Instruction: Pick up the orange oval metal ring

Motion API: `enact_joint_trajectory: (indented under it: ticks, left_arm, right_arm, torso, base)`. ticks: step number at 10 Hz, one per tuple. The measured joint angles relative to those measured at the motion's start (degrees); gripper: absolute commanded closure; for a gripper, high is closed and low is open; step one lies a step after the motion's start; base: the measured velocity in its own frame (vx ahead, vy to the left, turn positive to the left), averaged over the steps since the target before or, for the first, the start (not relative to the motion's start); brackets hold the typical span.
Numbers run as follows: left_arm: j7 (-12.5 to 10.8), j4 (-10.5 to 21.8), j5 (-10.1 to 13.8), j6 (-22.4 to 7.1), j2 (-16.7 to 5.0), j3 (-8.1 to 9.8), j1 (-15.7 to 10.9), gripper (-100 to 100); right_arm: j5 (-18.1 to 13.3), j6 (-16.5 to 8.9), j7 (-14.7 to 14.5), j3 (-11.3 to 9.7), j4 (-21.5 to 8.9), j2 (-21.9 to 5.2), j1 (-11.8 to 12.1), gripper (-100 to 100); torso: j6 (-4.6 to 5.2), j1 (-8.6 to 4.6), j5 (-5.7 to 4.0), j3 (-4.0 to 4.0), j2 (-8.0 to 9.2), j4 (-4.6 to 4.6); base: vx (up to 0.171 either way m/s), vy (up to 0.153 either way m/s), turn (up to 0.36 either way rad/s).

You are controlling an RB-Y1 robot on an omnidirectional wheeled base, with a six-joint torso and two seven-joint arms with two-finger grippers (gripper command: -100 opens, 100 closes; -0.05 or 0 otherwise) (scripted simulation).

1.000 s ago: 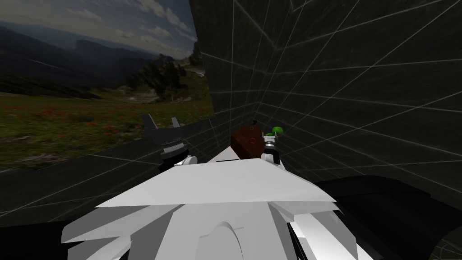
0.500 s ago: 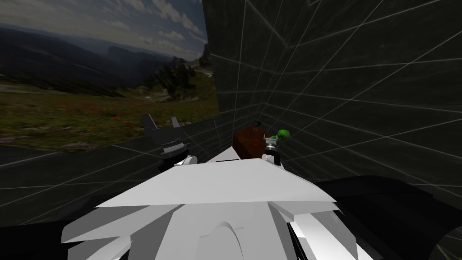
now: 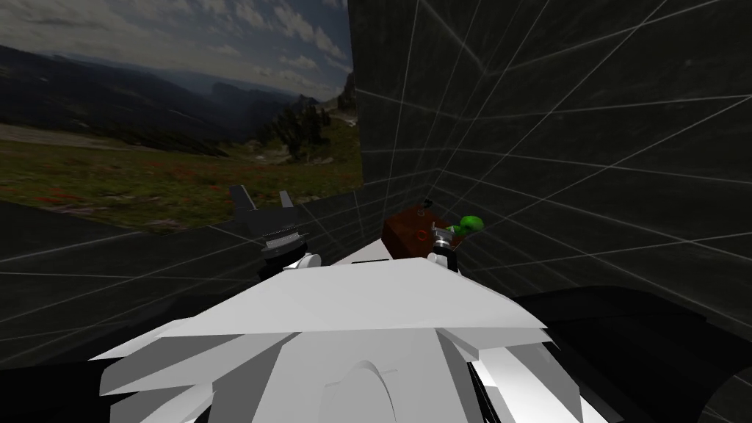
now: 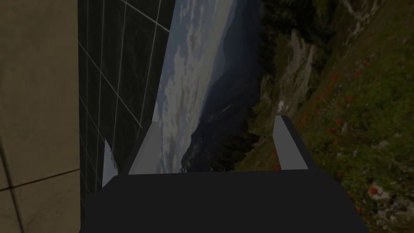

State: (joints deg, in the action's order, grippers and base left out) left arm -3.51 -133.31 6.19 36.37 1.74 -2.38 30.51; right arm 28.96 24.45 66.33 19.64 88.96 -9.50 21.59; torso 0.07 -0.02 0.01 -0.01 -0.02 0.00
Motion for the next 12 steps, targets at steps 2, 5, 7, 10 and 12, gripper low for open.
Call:
enact_joint_trajectory:
  ticks: [2,5,7,10,12]
  left_arm:
    - [0.0,0.0,0.0,0.0,0.0,0.0,0.0,0]
    - [0.0,0.0,0.0,0.0,0.0,0.0,0.0,0]
    - [0.0,0.0,0.0,0.0,0.0,0.0,0.0,0]
    - [0.0,0.0,0.0,0.0,0.0,0.0,0.0,0]
    - [0.0,0.0,0.0,0.0,0.0,0.0,0.0,0]
  right_arm:
    - [1.3,0.1,2.9,0.8,-2.2,-0.1,-0.4,-100]
    - [3.7,-0.2,7.9,2.1,-4.8,1.0,-0.5,-100]
    - [5.0,-0.6,10.5,3.1,-6.5,0.9,-1.1,-100]
    - [7.3,-0.8,15.3,4.3,-9.4,1.6,-1.1,-100]
    - [8.5,-0.7,18.1,5.0,-11.3,1.6,-1.6,-100]
  torso:
    - [-0.03,-0.01,-0.01,0.0,0.0,0.0]
    - [0.02,0.0,0.0,0.0,0.0,0.0]
    - [-0.03,0.0,0.0,-0.01,-0.02,0.0]
    - [0.02,-0.04,-0.01,-0.02,-0.03,-0.01]
    - [-0.01,-0.04,-0.01,0.0,-0.01,0.0]
  base:
    - [0.01,0.012,0.169]
    - [0.01,0.01,0.106]
    - [0.015,0.008,0.177]
    - [0.017,0.002,0.085]
    - [0.016,-0.002,0.138]
